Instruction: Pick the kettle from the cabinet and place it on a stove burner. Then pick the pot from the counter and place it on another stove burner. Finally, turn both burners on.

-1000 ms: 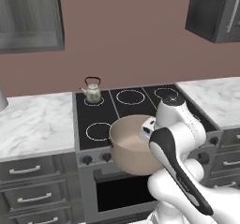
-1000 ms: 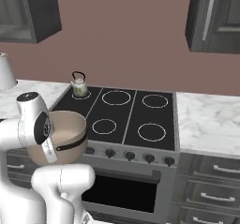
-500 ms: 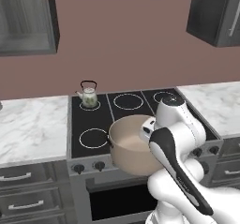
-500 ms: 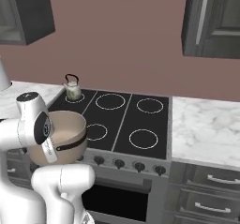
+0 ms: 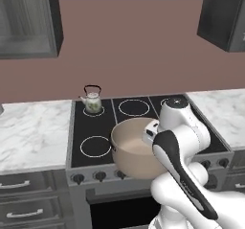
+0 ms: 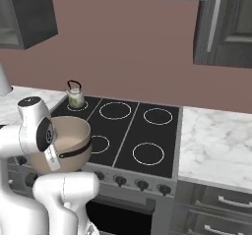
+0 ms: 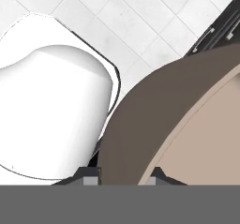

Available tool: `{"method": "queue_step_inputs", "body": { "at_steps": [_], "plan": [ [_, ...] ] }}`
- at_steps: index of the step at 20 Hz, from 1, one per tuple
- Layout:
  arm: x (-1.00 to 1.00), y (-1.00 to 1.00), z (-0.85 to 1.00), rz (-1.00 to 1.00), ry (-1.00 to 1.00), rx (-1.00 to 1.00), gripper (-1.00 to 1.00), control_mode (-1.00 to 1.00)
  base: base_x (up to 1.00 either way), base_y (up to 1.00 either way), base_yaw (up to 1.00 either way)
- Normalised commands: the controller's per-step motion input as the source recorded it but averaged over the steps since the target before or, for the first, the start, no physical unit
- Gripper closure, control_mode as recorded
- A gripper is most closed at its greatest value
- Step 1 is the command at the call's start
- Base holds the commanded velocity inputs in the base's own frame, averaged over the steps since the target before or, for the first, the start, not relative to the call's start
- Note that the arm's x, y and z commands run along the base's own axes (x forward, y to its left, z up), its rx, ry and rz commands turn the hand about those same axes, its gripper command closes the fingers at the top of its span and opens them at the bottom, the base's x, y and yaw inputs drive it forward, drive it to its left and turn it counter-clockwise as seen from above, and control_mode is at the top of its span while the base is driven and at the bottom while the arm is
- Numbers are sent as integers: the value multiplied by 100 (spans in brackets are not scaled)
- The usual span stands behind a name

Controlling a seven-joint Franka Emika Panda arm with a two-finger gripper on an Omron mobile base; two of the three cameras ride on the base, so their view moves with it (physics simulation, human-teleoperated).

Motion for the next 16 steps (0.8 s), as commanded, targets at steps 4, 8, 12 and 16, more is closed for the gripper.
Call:
{"method": "queue_step_inputs", "body": {
  "at_steps": [4, 8, 12, 16],
  "plan": [
    [0, 0, 0, 0, 0, 0, 100, 100, 8, -40, 9],
    [0, 0, 0, 0, 0, 0, 100, 100, 4, -47, 7],
    [0, 0, 0, 0, 0, 0, 100, 100, 33, -23, 10],
    [0, 0, 0, 0, 0, 0, 100, 100, 51, 0, 14]
  ]
}}
